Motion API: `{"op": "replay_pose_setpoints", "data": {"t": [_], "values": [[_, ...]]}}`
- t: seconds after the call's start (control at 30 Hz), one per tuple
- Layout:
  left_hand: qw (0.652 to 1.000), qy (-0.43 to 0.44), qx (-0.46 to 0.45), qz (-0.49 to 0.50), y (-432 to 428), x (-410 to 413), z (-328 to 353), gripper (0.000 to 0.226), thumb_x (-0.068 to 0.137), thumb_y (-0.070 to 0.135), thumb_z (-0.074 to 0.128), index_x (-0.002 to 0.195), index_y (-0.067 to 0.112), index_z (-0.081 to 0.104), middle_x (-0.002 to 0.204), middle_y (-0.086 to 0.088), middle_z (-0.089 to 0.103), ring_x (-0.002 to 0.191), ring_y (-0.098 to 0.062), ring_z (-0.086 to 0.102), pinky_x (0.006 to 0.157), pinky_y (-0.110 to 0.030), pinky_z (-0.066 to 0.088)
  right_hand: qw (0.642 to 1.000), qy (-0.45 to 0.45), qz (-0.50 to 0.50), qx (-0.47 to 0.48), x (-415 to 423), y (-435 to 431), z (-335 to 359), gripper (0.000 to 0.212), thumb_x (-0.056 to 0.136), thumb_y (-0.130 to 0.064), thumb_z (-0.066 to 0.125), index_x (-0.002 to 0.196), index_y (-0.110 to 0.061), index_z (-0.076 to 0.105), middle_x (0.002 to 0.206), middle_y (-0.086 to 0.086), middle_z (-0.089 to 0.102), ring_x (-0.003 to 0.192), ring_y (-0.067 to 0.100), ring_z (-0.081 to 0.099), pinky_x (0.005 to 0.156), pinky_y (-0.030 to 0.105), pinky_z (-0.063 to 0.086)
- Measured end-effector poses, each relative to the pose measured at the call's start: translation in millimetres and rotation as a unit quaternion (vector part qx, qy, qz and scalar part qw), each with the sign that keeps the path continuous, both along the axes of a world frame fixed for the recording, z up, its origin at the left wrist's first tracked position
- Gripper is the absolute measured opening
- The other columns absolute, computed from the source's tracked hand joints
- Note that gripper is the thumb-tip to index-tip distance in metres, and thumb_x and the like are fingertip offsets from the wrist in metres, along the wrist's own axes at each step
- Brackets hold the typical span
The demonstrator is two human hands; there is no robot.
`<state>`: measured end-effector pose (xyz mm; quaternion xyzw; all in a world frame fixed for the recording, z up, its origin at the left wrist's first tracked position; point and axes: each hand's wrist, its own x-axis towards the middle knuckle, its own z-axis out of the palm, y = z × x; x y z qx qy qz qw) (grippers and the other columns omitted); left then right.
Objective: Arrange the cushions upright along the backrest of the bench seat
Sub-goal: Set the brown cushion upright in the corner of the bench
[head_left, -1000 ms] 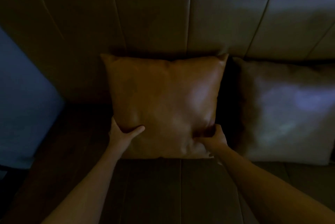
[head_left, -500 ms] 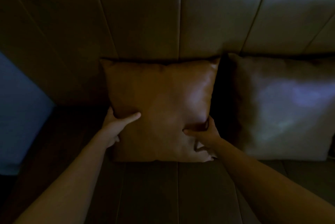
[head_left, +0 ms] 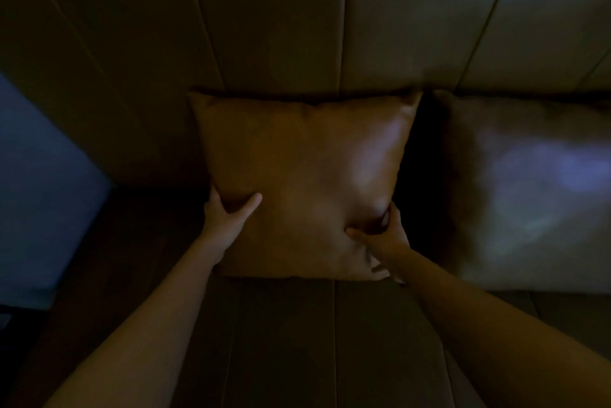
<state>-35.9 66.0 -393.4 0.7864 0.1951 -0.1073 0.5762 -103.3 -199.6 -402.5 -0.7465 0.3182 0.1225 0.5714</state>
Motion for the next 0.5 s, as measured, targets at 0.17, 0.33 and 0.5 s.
{"op": "replay_pose_setpoints", "data": {"t": [0.17, 0.33, 0.5], "values": [[0.999, 0.04, -0.002, 0.034, -3.3, -7.9, -1.6, 0.106, 0.077, 0.056, 0.069, 0.154, 0.041, -0.003, 0.163, -0.003, 0.012, 0.146, -0.034, 0.019, 0.112, -0.059, 0.023, 0.998, 0.065, 0.021, 0.011, 4.3, -5.7, 10.1, 0.109, 0.078, -0.036, 0.077, 0.152, -0.043, -0.002, 0.157, 0.007, 0.028, 0.131, 0.044, 0.041, 0.09, 0.058, 0.046], [0.995, 0.068, -0.037, 0.055, -3.0, -26.0, 14.7, 0.095, 0.083, 0.051, 0.065, 0.154, 0.042, 0.002, 0.163, -0.003, 0.015, 0.147, -0.035, 0.02, 0.113, -0.061, 0.023, 0.996, 0.065, 0.042, 0.034, 3.6, -12.2, 32.9, 0.09, 0.086, -0.04, 0.068, 0.154, -0.033, 0.011, 0.148, 0.012, 0.04, 0.109, 0.037, 0.054, 0.093, 0.052, 0.047], [0.992, 0.044, -0.081, 0.085, -14.8, -30.0, 72.6, 0.083, 0.09, 0.048, 0.058, 0.152, 0.045, 0.004, 0.161, -0.005, 0.023, 0.141, -0.036, 0.033, 0.108, -0.06, 0.032, 0.996, 0.052, 0.054, 0.052, 7.1, -8.9, 84.5, 0.083, 0.091, -0.044, 0.06, 0.155, -0.03, 0.01, 0.154, 0.011, 0.034, 0.122, 0.038, 0.053, 0.094, 0.05, 0.044]]}}
